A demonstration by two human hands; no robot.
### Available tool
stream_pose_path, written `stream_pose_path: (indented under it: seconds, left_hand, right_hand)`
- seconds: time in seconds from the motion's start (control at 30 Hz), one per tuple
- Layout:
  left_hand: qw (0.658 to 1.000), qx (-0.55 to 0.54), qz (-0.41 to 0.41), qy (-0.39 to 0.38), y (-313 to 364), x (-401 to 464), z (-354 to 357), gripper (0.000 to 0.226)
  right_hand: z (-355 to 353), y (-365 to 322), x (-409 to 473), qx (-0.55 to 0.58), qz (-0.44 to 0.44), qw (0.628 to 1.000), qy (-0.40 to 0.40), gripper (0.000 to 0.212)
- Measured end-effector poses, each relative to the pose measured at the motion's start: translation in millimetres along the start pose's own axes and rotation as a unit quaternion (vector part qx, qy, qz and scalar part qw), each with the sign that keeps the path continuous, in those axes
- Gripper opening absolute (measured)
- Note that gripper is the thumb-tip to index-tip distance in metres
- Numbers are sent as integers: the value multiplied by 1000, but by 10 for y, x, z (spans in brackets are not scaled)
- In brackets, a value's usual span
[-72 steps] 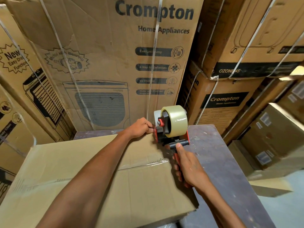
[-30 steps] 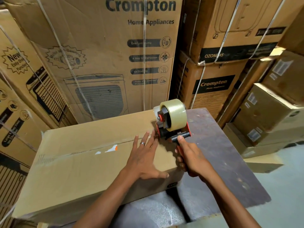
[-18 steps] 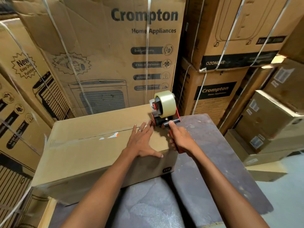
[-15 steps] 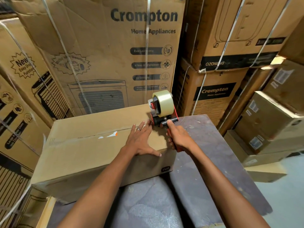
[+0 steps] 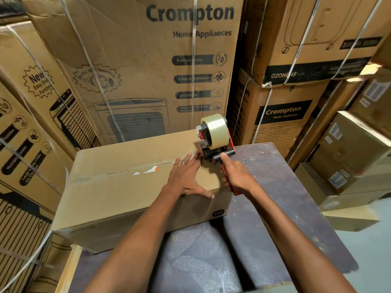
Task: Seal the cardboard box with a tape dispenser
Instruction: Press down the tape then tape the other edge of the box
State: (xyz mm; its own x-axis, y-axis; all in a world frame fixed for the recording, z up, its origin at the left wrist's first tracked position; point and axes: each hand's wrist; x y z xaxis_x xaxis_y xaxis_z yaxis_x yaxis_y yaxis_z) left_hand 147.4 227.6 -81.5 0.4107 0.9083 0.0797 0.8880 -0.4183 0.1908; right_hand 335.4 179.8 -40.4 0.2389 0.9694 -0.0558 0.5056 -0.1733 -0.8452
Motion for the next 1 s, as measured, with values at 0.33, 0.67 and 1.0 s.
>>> stream_pose_path:
  seconds: [0.33,0.67,1.0]
  left_hand:
    - [1000,-7,0,9,-25,-16,45,154]
    - [1000,14,8,-3,-22,-18,26,153]
    - [997,27,66,26,64,-83,-3,142]
  right_hand:
    - [-138,155,-390,51,40,998,-17,71]
    - [-369,283,-991,121,137,982,-43,63]
    - [-549,116,-1167,111,163,978,-65,62]
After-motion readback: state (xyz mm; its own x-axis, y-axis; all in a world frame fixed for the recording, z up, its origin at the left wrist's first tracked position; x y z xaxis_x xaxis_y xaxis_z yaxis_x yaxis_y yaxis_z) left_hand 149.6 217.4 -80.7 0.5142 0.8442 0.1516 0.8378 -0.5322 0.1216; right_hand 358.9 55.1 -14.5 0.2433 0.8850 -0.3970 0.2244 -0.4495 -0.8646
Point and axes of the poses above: each hand's wrist, its own x-axis towards the middle knuckle, its own z-axis out of the palm, y = z × x, and after that the axes turned 10 degrees about y, right-handed
